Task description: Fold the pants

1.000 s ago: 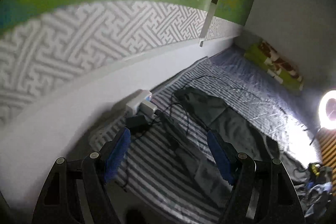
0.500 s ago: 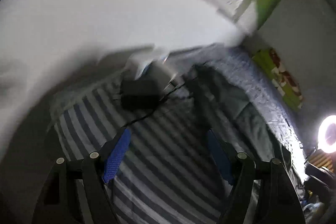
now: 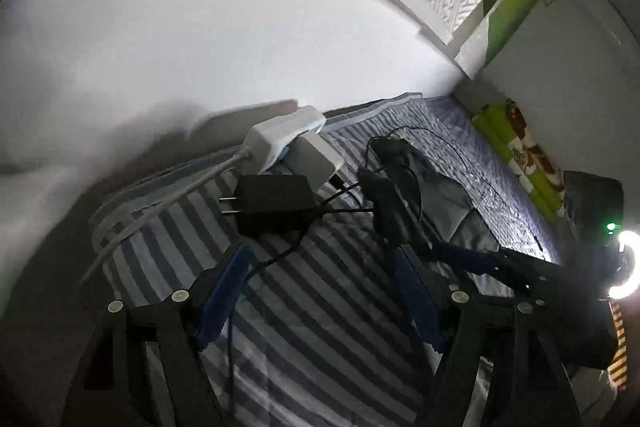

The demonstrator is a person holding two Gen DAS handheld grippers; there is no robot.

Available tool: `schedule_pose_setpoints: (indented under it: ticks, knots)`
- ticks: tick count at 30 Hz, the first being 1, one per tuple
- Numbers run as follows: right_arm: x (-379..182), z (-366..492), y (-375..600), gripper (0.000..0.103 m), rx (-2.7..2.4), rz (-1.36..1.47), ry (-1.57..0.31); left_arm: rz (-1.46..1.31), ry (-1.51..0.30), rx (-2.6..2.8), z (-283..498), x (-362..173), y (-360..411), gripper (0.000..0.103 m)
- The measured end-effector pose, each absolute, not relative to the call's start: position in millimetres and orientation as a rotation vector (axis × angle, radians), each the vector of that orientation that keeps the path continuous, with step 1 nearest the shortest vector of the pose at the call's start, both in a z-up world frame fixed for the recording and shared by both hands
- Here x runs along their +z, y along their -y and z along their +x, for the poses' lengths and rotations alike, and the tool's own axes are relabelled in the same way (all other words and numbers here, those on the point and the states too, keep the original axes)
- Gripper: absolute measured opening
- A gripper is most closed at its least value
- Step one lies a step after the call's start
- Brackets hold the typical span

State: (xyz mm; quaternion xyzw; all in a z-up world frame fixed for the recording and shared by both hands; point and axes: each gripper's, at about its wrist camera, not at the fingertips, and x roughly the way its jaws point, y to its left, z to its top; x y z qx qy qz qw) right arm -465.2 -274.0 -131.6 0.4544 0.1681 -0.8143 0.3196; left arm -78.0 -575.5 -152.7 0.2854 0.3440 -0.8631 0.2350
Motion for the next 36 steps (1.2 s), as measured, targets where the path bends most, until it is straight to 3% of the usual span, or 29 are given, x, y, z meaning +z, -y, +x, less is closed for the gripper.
schedule_pose_setpoints:
  ticks: [1, 8, 16, 18, 21, 24, 29, 32, 36]
  knots:
    - [-133.8, -466.8, 274.5, 0.002, -2.132, 1.205, -0.457, 0.784, -0.946, -2.364, -73.8, -150.2, 575.3, 0.077]
    - [-69.9, -419.8, 247.3, 0.002, -2.079, 1.097, -0.468, 0.747, -0.988, -2.338, -51.6, -152.1, 591.4, 0.077]
    - [21.2, -379.5, 202.7, 0.002, -1.869, 0.914, -0.273, 0.736, -1.004, -2.32, -36.4, -157.3, 602.6, 0.077]
    - [11.3, -406.7, 198.4, 0.002, -1.898, 0.954, -0.196, 0.73, -1.006, -2.33, -38.3, -154.7, 602.0, 0.078]
    - [-44.9, -461.8, 209.9, 0.026, -2.07, 1.201, -0.244, 0.762, -0.992, -2.335, -46.8, -155.3, 597.4, 0.078]
    - [-89.2, -484.3, 210.0, 0.026, -2.166, 1.35, -0.352, 0.809, -0.94, -2.358, -56.4, -154.6, 588.5, 0.078]
    - [-78.6, -460.6, 171.1, 0.026, -2.191, 1.283, -0.259, 0.88, -0.842, -2.433, -70.3, -154.3, 565.6, 0.079]
    - [-64.6, -435.1, 127.9, 0.026, -2.228, 1.255, -0.135, 0.979, -0.754, -2.516, -81.0, -156.7, 536.6, 0.086]
    - [-64.4, -371.9, 41.1, 0.026, -2.332, 1.268, -0.028, 1.168, -0.558, -2.658, -85.3, -166.1, 475.1, 0.086]
